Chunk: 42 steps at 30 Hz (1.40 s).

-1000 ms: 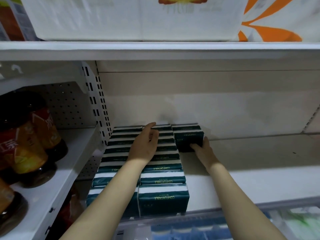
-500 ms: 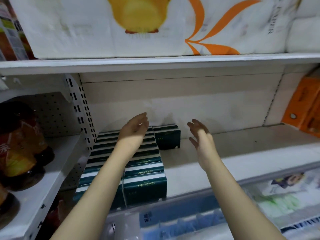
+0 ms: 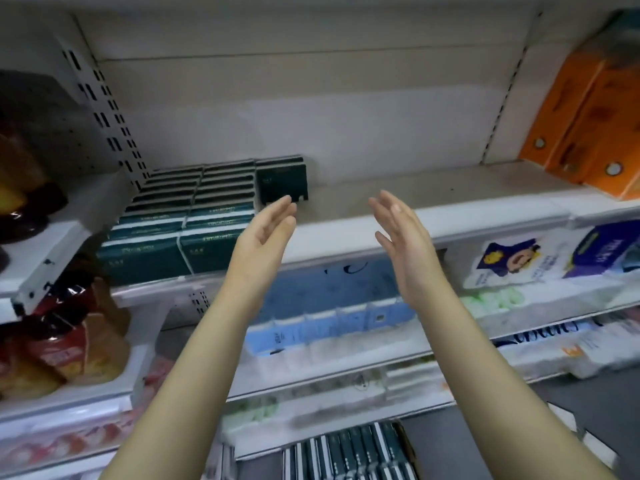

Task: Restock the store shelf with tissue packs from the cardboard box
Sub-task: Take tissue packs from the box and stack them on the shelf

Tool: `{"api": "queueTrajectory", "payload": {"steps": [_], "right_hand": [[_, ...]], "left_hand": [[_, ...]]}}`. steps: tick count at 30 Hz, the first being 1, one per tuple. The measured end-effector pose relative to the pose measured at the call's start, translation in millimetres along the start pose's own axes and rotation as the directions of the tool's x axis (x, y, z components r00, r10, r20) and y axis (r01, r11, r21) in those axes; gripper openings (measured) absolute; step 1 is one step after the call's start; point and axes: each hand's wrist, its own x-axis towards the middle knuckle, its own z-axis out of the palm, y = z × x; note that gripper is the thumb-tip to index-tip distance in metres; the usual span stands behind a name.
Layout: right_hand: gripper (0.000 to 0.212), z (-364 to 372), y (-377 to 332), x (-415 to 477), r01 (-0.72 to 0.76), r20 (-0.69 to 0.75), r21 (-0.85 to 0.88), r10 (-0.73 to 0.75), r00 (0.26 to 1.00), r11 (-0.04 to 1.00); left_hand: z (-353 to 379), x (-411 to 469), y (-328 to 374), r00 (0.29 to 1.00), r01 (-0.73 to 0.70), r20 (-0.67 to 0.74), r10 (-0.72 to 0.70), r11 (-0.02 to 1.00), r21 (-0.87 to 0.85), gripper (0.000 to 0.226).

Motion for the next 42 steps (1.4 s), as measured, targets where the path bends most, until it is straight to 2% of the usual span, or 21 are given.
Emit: {"api": "queueTrajectory", "payload": {"steps": [4,10,16,19,22,25,29,33,35,38,42], "right_hand": [[0.033,-30,34,-34,-0.076,-0.020,0.006,0.076,0.997,0.997],[0.044,-49,88,-72,-0.238,-0.066,0.004,0.237,0.969,0.971],[0.026,-43,141,-95,-0.374,-0.139,-0.011,0.369,0.919,0.928],[0.027,-34,171,-107,-0.440,-0.178,-0.049,0.426,0.887,0.897],[0.025,-27,205,-128,-0.506,-0.208,-0.034,0.489,0.847,0.862],[0.048,-22,245,-155,-0.582,-0.203,-0.055,0.562,0.802,0.811],[0.041,-19,306,-186,-0.708,-0.245,-0.036,0.680,0.691,0.706],[0.045,-24,368,-214,-0.810,-0.290,-0.034,0.770,0.569,0.586],[0.046,-24,393,-224,-0.837,-0.299,-0.047,0.792,0.533,0.545],[0.035,-26,435,-237,-0.851,-0.280,-0.056,0.810,0.515,0.522],[0.038,-25,492,-249,-0.881,-0.258,-0.056,0.846,0.467,0.469]], "left_hand": [[20,-38,-26,0.997,0.072,0.000,-0.072,0.997,0.003,0.033],[23,-82,-76,0.977,0.208,0.034,-0.208,0.978,0.009,0.031],[-2,-101,-137,0.935,0.346,0.059,-0.349,0.937,0.048,0.031],[-18,-109,-171,0.902,0.424,0.070,-0.427,0.904,0.054,0.033],[-33,-120,-211,0.843,0.523,0.104,-0.528,0.849,0.077,0.031],[-50,-134,-254,0.765,0.610,0.132,-0.630,0.775,0.165,0.033],[-63,-157,-312,0.651,0.717,0.128,-0.748,0.662,0.219,0.038],[-63,-184,-375,0.528,0.801,0.134,-0.838,0.544,0.248,0.041],[-60,-197,-406,0.484,0.827,0.114,-0.868,0.496,0.266,0.041],[-52,-214,-451,0.438,0.835,0.106,-0.892,0.448,0.320,0.041],[-42,-231,-507,0.375,0.853,0.097,-0.922,0.384,0.354,0.043]]}}
